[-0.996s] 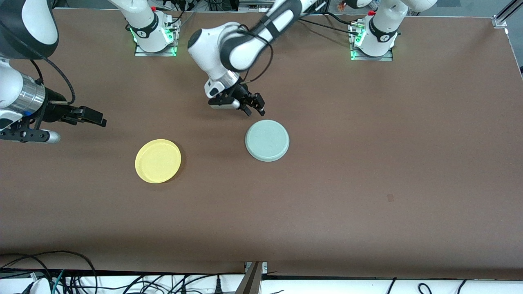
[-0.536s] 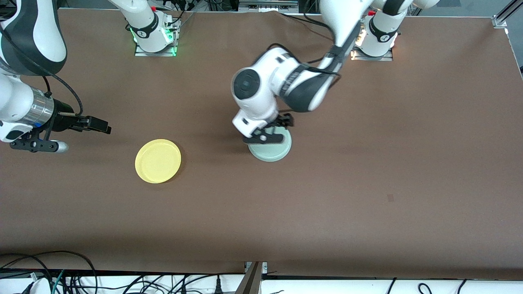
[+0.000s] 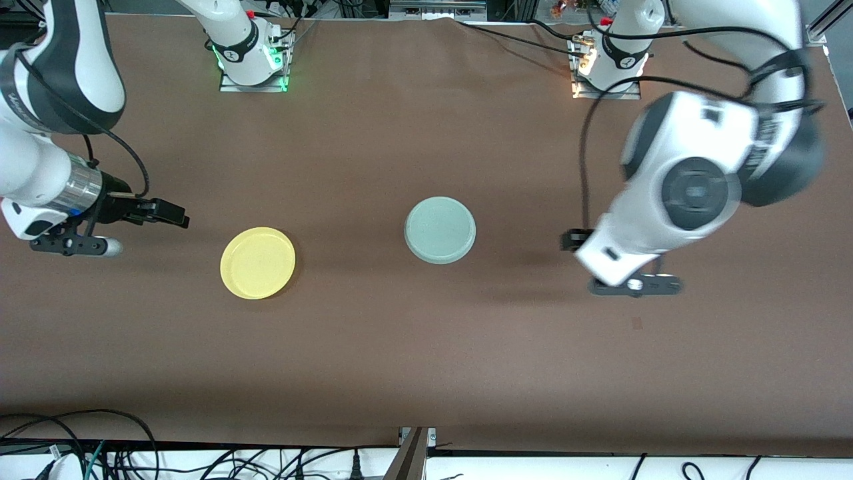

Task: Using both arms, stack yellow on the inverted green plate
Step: 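Set the green plate upside down and open the left gripper, then grasp the yellow plate rim with the right gripper while the left gripper withdraws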

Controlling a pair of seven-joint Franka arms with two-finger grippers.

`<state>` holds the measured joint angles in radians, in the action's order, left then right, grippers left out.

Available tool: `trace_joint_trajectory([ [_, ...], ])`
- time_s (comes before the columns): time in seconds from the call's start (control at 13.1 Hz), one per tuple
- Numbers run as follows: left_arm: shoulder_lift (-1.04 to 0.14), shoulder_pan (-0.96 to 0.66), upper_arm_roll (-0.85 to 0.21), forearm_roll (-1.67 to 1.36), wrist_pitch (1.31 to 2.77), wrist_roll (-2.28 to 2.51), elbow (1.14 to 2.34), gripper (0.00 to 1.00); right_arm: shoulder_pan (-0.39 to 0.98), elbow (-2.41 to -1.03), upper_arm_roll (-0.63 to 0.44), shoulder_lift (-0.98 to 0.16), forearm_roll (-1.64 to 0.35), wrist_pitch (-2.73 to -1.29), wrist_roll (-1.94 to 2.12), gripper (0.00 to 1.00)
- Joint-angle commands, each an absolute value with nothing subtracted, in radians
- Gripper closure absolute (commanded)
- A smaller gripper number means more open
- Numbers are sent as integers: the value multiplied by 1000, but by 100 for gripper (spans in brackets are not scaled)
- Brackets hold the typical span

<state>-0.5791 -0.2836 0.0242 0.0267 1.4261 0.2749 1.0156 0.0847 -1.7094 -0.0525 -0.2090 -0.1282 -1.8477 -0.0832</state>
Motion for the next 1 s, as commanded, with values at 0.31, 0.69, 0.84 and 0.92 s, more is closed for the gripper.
trace_joint_trajectory([
  [0.31,-266,-89,17,-8,1436,-7,1299,0,86,-1864,-52,-325,-89,-2086,-9,0],
  [0.69,-28,-71,70,14,1641,-17,1641,0,86,-1890,-52,-481,-54,-2269,20,0],
  [0.84,47,-71,71,17,1686,-9,1733,0,86,-1891,-52,-538,-54,-2322,20,0],
  [0.92,45,-71,69,18,1678,-2,1721,0,86,-1891,-52,-558,-54,-2345,20,1],
])
